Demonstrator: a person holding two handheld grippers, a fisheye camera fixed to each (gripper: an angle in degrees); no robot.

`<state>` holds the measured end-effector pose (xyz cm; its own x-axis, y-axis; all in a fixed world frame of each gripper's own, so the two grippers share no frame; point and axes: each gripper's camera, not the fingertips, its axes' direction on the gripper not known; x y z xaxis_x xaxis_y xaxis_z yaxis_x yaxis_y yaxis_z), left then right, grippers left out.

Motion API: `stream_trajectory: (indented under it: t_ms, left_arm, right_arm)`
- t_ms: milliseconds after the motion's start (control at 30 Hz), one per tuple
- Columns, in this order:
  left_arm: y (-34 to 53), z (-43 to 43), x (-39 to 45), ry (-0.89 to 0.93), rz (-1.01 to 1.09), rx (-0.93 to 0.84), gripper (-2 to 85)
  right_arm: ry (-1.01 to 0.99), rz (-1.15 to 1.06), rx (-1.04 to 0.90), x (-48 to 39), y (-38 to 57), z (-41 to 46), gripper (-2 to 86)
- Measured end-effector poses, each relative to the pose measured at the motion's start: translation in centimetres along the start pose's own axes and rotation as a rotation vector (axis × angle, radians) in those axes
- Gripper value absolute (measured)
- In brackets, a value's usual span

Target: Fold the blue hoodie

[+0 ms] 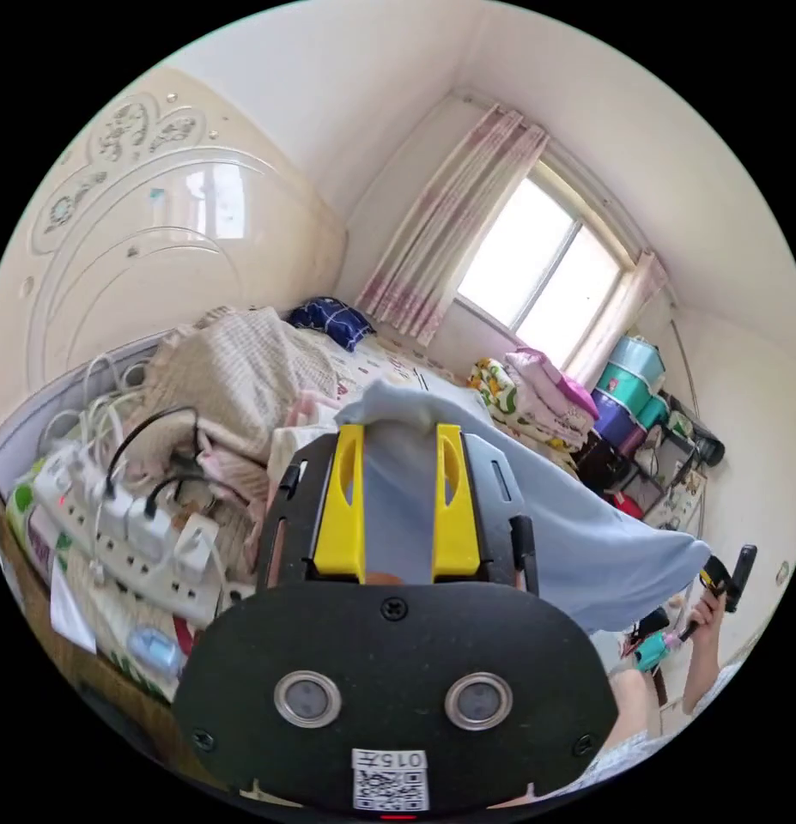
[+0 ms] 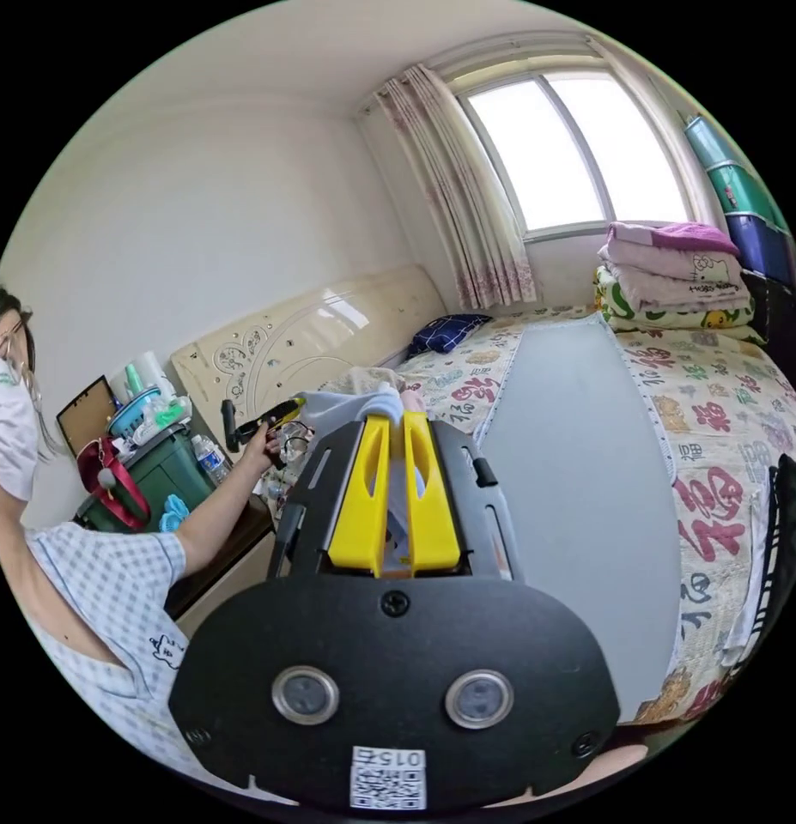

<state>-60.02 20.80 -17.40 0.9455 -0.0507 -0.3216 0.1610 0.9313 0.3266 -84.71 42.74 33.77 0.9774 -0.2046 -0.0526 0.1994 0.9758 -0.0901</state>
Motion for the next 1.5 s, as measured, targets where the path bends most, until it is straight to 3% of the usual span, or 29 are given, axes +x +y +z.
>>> stream_trajectory:
  t_ms: [133, 233, 300, 367, 467, 667, 767, 833, 1000, 1233, 1500]
  left_arm:
    - [-1.0, 4.5, -3.4, 0.292, -0.187, -0.026, 12.0]
    - [-1.3, 5.6, -4.3, 0.296, -0.193, -0.041, 14.0]
    - [-1.4, 5.8, -5.9, 0.364, -0.310, -0.013, 16.8]
    - [-2.1, 5.3, -6.2, 0.348, -0.319, 0.002, 18.5]
    - [-4.0, 6.1, -4.8, 0.173, -0.208, -0.126, 18.2]
    - [-4.3, 6.1, -1.2, 0.184, -0.035, -0.246, 8.0]
    - [-3.3, 1.9, 0.9, 0.147, 0.051, -0.132, 6.3]
    - [-2.3, -3.0, 3.2, 0.221, 0.091, 0.038, 5.9]
    - [-1.5, -11.3, 9.2, 0.434, 0.180, 0.199, 5.4]
    - [1.7, -16.1, 20.1, 0.648, 0.285, 0.294, 5.1]
    - [5.6, -13.4, 26.5, 0.846, 0.231, 0.254, 3.3]
  right_arm:
    - [0.046, -0.057, -0.027, -1.1, -2.0, -2.3, 3.0]
    - [0.025, -0.074, -0.042, -1.6, -3.9, -3.7, 3.2]
    - [0.030, -0.083, -0.052, -2.0, -4.8, -4.4, 3.3]
    - [0.046, -0.090, -0.058, -2.5, -5.7, -5.2, 3.4]
    - [0.026, -0.054, -0.073, -2.6, -7.2, -6.4, 3.5]
    - [0.027, 0.041, -0.071, -2.7, -11.4, -10.2, 3.6]
    - [0.019, 0.051, -0.059, -2.9, -13.8, -12.9, 3.5]
    - [0.010, 0.102, -0.005, -2.1, -16.5, -15.7, 3.4]
    - [-0.034, 0.272, 0.201, 0.6, -22.2, -24.4, 3.3]
    - [0.067, 0.210, 0.447, -1.7, -29.8, -40.9, 3.2]
    - [0.134, 0.110, 0.610, -4.9, -35.0, -54.8, 2.9]
